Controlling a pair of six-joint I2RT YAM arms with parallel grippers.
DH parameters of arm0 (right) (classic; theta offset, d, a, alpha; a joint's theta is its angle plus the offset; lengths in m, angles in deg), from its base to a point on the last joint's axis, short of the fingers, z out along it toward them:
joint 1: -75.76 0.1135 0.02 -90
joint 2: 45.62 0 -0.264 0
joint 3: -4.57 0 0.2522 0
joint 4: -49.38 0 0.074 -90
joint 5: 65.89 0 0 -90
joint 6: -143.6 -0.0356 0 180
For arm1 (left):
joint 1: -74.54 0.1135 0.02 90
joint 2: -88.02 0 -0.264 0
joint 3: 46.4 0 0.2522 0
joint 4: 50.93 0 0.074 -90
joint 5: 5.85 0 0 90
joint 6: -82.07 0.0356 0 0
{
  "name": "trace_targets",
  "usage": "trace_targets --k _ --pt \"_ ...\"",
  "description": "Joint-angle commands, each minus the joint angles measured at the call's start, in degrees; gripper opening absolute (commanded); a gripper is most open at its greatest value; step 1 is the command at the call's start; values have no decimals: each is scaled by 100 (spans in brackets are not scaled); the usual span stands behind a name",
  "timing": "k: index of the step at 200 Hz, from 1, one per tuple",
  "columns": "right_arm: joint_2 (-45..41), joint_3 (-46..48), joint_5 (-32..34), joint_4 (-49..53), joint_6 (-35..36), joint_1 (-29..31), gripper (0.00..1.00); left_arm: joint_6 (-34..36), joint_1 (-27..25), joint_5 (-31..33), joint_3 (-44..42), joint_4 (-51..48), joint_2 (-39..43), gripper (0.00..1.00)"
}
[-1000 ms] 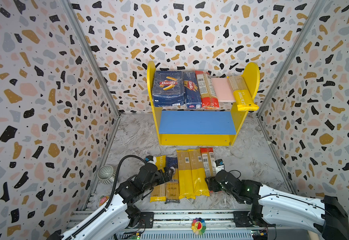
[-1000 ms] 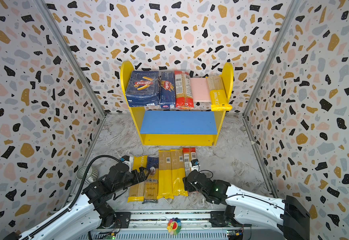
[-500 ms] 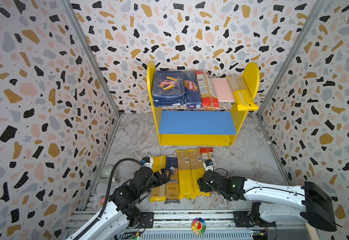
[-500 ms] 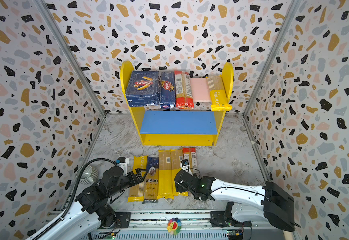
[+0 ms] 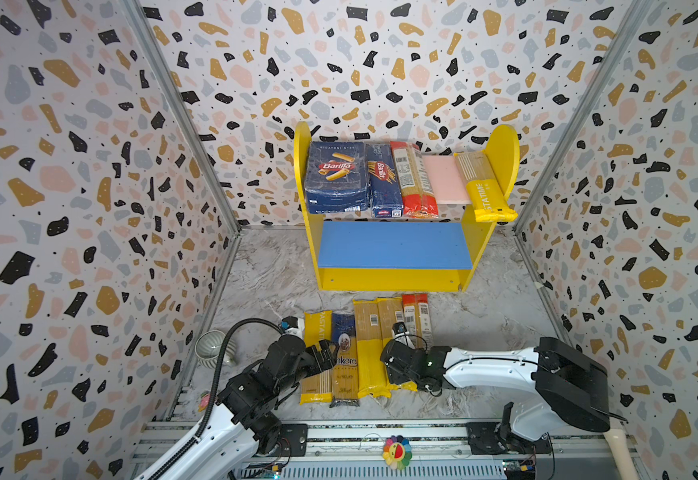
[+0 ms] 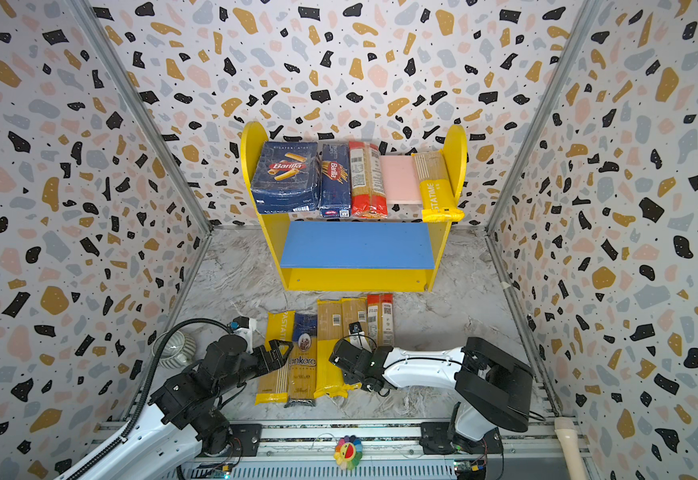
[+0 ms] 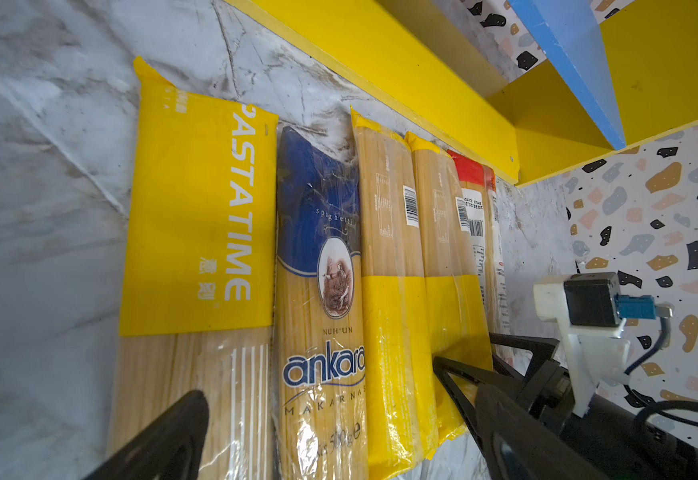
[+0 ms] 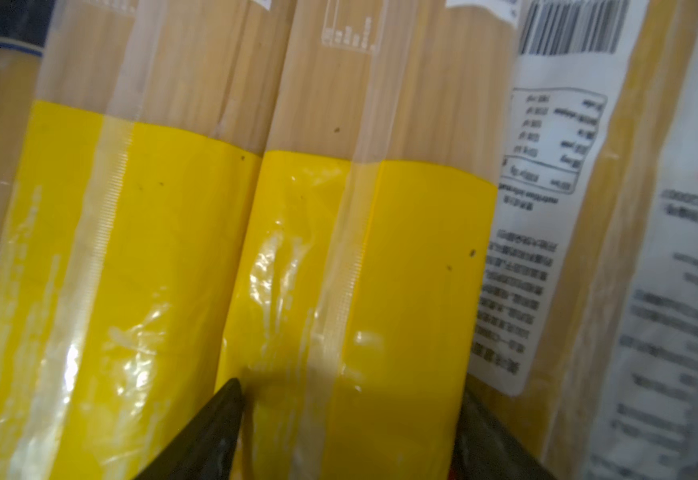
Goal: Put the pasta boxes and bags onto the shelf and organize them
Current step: 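Grasp the yellow spaghetti bag beside the red-and-white bag with the right gripper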
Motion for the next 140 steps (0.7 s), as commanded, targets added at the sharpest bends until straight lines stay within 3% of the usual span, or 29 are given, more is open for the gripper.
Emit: trace_targets --k 1,8,23,61,92,140 --pt "457 139 -478 -54 -95 28 69 101 38 -24 57 -23 21 100" --pt "517 160 -501 -51 -127 28 67 101 38 -24 49 -59 47 100" --pt "651 216 -563 -38 -222 7 50 224 46 2 58 -153 67 100" --pt "277 502 -878 -224 -273 -19 19 286 47 37 129 -255 78 100" --pt "-840 869 -1176 -339 -222 -255 11 288 47 80 254 -240 -53 100" --pt "-2784 1661 -2626 -1010 22 -1355 5 384 56 201 609 -254 -400 99"
